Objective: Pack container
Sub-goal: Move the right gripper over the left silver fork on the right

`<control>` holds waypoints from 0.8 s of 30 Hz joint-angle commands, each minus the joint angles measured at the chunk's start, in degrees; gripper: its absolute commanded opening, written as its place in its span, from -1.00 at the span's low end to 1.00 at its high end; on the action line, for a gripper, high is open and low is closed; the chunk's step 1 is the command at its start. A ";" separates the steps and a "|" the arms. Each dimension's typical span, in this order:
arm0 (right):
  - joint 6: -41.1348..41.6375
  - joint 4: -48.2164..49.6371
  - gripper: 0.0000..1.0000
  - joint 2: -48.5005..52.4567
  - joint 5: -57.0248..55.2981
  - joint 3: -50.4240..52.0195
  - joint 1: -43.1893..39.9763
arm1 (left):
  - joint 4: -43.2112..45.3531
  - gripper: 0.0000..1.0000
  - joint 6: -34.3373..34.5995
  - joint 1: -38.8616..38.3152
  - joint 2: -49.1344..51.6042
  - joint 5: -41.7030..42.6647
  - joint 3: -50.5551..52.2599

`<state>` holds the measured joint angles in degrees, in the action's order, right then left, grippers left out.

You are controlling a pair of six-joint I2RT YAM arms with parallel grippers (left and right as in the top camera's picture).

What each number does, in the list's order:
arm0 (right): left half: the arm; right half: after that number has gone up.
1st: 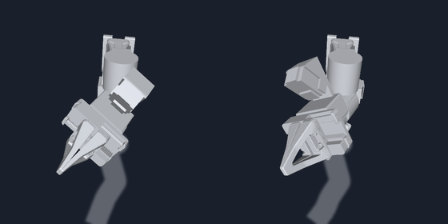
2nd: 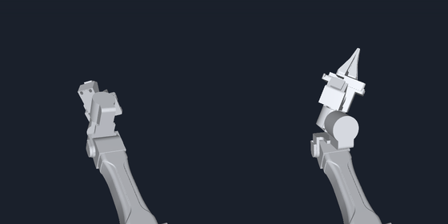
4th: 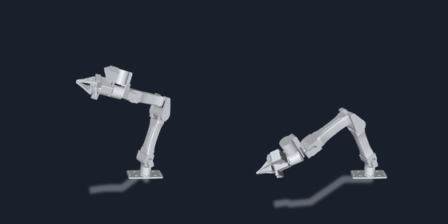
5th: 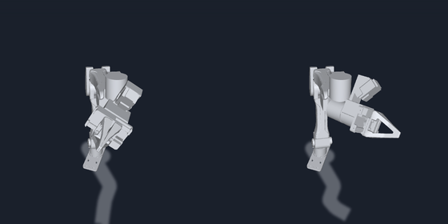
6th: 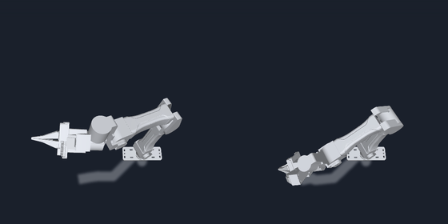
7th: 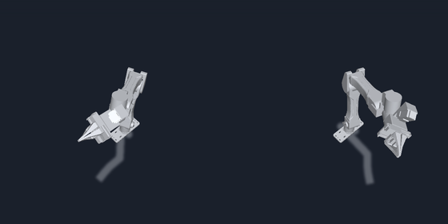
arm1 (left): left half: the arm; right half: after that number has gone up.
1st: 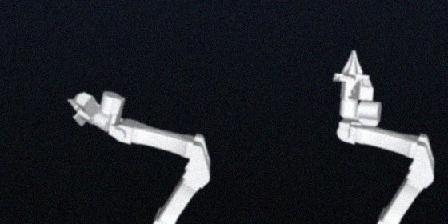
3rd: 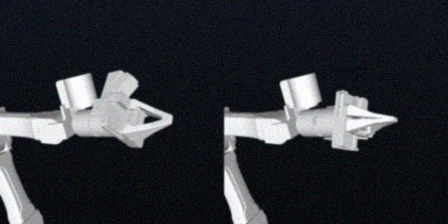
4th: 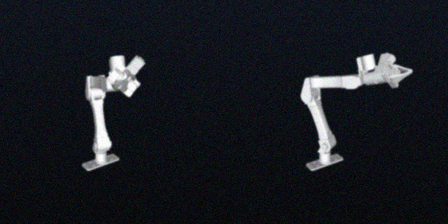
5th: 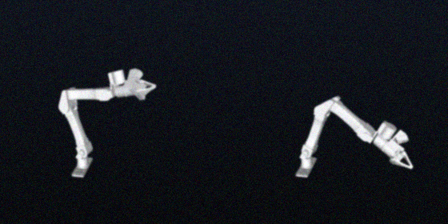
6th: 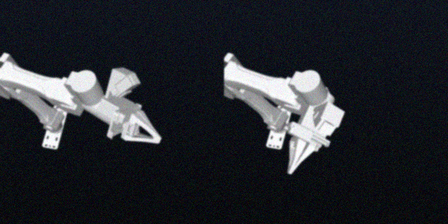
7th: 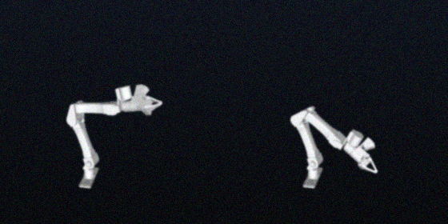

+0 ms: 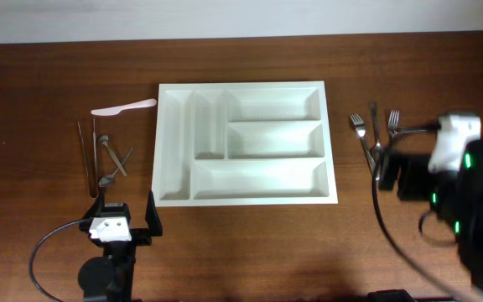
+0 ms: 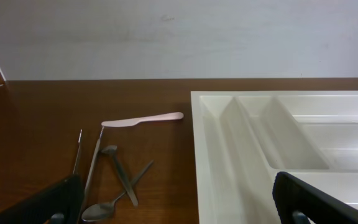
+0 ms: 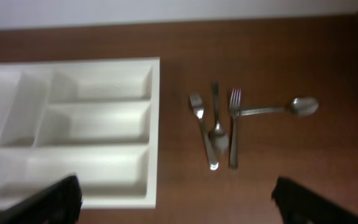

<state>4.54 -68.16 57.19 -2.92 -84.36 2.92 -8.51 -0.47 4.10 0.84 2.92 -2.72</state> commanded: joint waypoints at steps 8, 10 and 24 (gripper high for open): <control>-1.11 -3.61 0.98 16.24 -0.37 -10.12 -3.21 | 0.11 0.99 -0.87 -0.20 -0.50 0.74 0.35; -2.10 -2.51 0.98 18.53 -0.28 -10.10 -5.57 | 0.11 0.99 -0.87 -0.20 -0.50 0.74 0.35; -6.27 0.09 0.86 39.69 6.38 -10.10 -12.31 | 0.11 0.99 -0.87 -0.20 -0.50 0.74 0.35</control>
<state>-0.25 -68.05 93.03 0.58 -93.56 -9.34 -8.51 -0.45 4.10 0.84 3.03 -2.72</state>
